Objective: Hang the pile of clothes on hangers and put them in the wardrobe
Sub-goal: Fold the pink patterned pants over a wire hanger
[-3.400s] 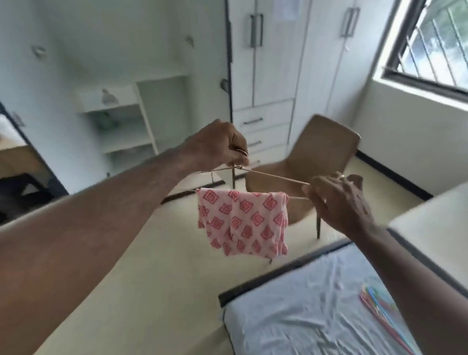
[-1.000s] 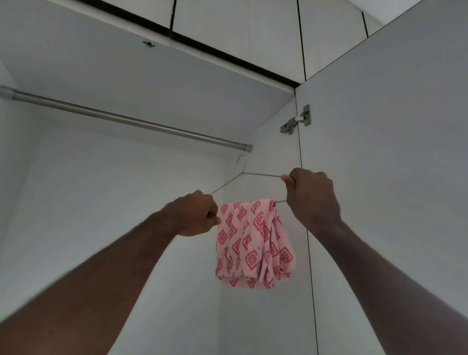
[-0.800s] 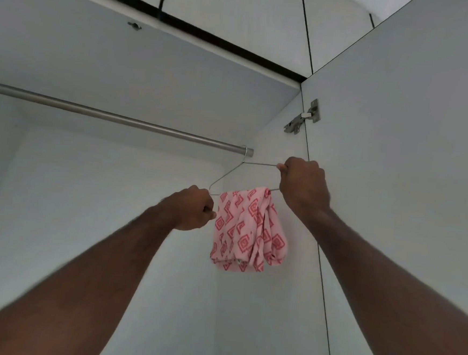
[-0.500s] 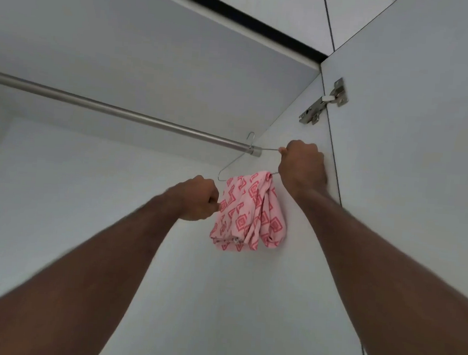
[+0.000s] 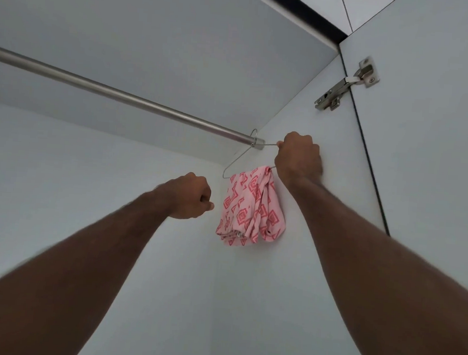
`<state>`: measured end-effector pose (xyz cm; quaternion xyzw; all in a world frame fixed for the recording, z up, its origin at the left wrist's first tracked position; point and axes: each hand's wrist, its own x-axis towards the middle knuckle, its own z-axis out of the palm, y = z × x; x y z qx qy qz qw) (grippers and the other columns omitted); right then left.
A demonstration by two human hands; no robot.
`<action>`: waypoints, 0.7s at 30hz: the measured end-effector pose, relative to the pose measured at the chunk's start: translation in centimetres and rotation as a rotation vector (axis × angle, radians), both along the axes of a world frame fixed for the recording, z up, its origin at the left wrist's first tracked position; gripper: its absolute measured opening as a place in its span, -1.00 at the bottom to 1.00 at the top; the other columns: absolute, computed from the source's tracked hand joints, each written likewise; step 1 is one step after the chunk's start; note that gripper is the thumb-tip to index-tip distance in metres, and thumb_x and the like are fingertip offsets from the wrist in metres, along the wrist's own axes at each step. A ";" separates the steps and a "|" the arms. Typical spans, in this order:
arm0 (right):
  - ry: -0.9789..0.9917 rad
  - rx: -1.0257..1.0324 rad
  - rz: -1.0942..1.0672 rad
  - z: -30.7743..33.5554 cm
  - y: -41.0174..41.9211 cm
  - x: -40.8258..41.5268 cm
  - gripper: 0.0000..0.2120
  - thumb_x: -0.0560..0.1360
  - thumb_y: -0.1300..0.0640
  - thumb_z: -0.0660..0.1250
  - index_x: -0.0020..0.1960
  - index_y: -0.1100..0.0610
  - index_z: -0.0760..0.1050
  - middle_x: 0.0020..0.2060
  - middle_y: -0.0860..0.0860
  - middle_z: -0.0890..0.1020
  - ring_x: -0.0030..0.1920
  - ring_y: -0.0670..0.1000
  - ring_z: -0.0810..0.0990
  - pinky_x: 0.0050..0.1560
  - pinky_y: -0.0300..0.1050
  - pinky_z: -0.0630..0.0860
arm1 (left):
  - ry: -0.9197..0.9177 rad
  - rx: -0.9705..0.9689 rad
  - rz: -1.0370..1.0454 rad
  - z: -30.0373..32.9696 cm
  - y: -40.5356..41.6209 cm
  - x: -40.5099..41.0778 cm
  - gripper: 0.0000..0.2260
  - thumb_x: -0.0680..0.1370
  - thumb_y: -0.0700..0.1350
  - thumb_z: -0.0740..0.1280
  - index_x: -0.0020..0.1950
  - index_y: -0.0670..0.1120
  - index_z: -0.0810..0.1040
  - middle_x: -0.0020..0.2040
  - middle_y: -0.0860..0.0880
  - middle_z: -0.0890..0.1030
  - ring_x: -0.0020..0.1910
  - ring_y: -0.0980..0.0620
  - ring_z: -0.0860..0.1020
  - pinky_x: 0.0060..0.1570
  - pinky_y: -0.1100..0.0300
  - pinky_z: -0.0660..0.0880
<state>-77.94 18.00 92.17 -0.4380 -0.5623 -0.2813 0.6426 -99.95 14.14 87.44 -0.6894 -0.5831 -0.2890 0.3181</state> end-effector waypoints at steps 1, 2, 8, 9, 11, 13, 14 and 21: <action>0.004 -0.003 -0.007 0.1 0.0 -0.1 -0.84 0.67 0.18 0.22 0.20 0.19 0.51 0.16 0.18 0.57 0.17 0.23 0.55 -0.05 0.01 0.44 | 0.005 0.001 -0.002 0.0 0.1 -0.3 -0.72 0.62 -0.02 0.34 -0.16 -0.21 0.62 -0.28 -0.06 0.67 -0.27 -0.09 0.68 -0.25 0.12 0.58; 0.008 -0.008 -0.012 0.1 -0.1 -0.2 -0.83 0.68 0.17 0.22 0.21 0.19 0.51 0.16 0.18 0.56 0.18 0.23 0.55 -0.03 0.01 0.45 | 0.009 0.003 -0.004 0.0 0.1 -0.7 -0.72 0.61 -0.02 0.34 -0.17 -0.20 0.62 -0.28 -0.06 0.67 -0.28 -0.08 0.67 -0.24 0.10 0.59; 0.017 -0.053 -0.034 0.9 -1.0 -0.3 -0.77 0.69 0.10 0.21 0.26 0.20 0.48 0.22 0.21 0.54 0.23 0.26 0.52 0.07 0.07 0.49 | 0.027 0.012 -0.035 -0.1 -0.2 -2.1 -0.70 0.61 -0.01 0.34 -0.21 -0.18 0.59 -0.28 -0.07 0.66 -0.29 -0.05 0.65 -0.23 0.11 0.58; 0.016 -0.067 -0.040 1.0 -1.1 -0.3 -0.77 0.69 0.10 0.22 0.26 0.20 0.48 0.22 0.21 0.54 0.24 0.27 0.52 0.08 0.08 0.50 | 0.032 0.011 -0.041 -0.2 -0.4 -2.2 -0.70 0.61 -0.01 0.34 -0.22 -0.17 0.59 -0.29 -0.06 0.65 -0.30 -0.05 0.65 -0.22 0.10 0.58; 0.004 -0.108 -0.055 1.2 -1.3 -0.4 -0.76 0.68 0.11 0.23 0.28 0.20 0.47 0.24 0.21 0.53 0.26 0.26 0.51 0.10 0.09 0.51 | 0.040 0.009 -0.049 -0.5 -0.6 -2.4 -0.70 0.60 0.01 0.35 -0.24 -0.15 0.58 -0.29 -0.04 0.63 -0.32 -0.02 0.62 -0.20 0.08 0.59; -0.009 -0.150 -0.067 1.3 -1.5 -0.5 -0.75 0.67 0.12 0.24 0.29 0.20 0.46 0.25 0.21 0.52 0.28 0.26 0.50 0.11 0.11 0.51 | 0.054 0.004 -0.053 -0.8 -0.7 -2.5 -0.71 0.60 0.02 0.35 -0.24 -0.13 0.58 -0.29 -0.02 0.62 -0.33 0.00 0.61 -0.18 0.06 0.60; -0.012 -0.160 -0.067 1.3 -1.7 -0.7 -0.75 0.67 0.12 0.24 0.30 0.20 0.46 0.26 0.21 0.52 0.29 0.26 0.50 0.12 0.11 0.52 | 0.061 0.002 -0.052 -0.9 -0.9 -2.6 -0.71 0.59 0.03 0.34 -0.23 -0.12 0.59 -0.29 -0.01 0.62 -0.32 0.00 0.61 -0.16 0.05 0.61; 0.038 -0.176 0.013 0.1 -2.1 -1.6 -0.73 0.66 0.08 0.26 0.28 0.20 0.47 0.25 0.20 0.51 0.28 0.26 0.50 0.07 0.06 0.49 | 0.036 -0.006 -0.071 -1.3 -1.9 -3.5 -0.73 0.60 0.02 0.34 -0.22 -0.11 0.59 -0.28 -0.01 0.63 -0.33 0.02 0.61 -0.20 0.10 0.58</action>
